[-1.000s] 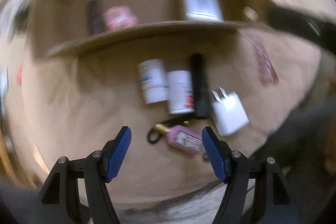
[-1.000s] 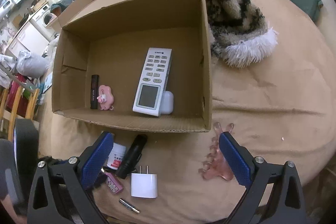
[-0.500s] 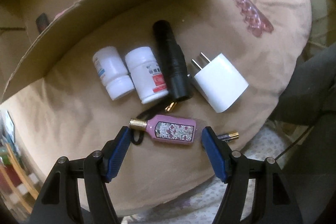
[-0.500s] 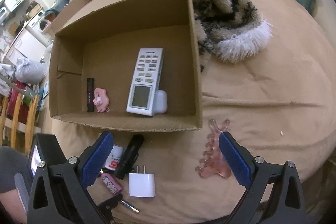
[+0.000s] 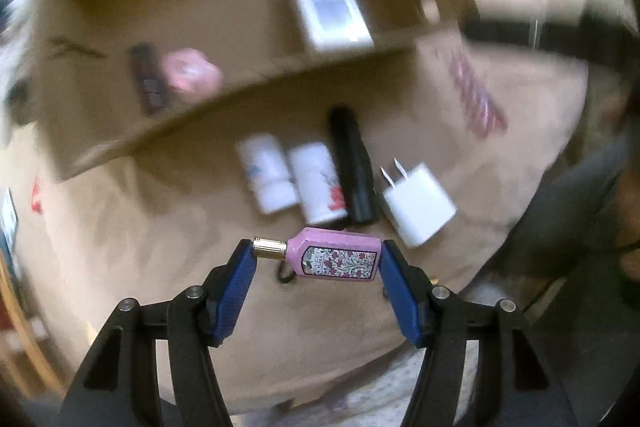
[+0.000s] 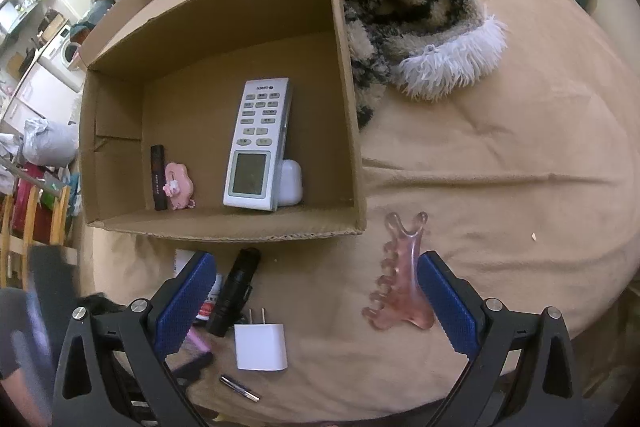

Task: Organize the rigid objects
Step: 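Grasp the pink perfume bottle with the left gripper while the right grasps the AA battery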

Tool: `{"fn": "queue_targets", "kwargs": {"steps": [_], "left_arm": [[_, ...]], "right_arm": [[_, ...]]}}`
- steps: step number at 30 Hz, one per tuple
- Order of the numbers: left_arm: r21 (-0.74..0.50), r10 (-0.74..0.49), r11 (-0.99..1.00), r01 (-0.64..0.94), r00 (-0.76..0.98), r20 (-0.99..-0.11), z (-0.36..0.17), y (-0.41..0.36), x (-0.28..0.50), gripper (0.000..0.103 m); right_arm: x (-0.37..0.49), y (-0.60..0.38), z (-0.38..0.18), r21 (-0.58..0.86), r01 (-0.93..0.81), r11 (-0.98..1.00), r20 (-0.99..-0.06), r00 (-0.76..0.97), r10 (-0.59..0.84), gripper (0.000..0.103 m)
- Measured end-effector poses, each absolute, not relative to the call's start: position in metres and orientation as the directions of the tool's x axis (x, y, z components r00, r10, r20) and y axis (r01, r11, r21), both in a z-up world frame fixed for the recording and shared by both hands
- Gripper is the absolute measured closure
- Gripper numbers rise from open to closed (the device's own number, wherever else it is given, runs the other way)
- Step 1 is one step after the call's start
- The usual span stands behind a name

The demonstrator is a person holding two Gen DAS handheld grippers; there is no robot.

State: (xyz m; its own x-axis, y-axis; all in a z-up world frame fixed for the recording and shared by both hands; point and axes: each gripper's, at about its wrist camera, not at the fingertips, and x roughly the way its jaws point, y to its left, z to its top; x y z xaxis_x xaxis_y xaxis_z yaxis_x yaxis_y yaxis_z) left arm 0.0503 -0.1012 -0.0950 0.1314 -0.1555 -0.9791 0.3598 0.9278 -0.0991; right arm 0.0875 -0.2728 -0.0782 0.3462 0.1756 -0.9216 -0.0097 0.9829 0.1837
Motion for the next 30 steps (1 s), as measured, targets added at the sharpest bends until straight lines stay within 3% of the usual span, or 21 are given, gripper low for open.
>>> {"fn": "queue_targets", "kwargs": {"steps": [8, 15, 18, 26, 30], "left_arm": [[-0.114, -0.177, 0.980, 0.162, 0.454, -0.873, -0.017, -0.048, 0.047, 0.043], [-0.174, -0.157, 0.985, 0.011, 0.490, -0.858, -0.011, -0.013, 0.054, 0.043], [-0.174, -0.152, 0.985, -0.002, 0.480, -0.864, -0.016, -0.016, 0.048, 0.043], [-0.185, -0.166, 0.983, 0.006, 0.466, -0.869, -0.022, -0.022, 0.041, 0.043], [-0.190, -0.169, 0.982, 0.000, 0.461, -0.871, -0.024, -0.021, 0.043, 0.043]], "right_arm": [[0.055, -0.256, -0.095, 0.276, 0.066, 0.959, -0.929, 0.275, 0.248, 0.000], [-0.003, -0.225, -0.143, 0.357, 0.232, 0.905, -0.933, 0.125, 0.336, 0.000], [-0.012, -0.215, -0.157, 0.324, 0.255, 0.911, -0.946, 0.091, 0.311, 0.019], [-0.010, -0.193, -0.171, 0.203, 0.204, 0.958, -0.979, 0.067, 0.194, 0.021], [-0.013, -0.184, -0.174, 0.145, 0.177, 0.973, -0.988, 0.082, 0.132, 0.038]]}}
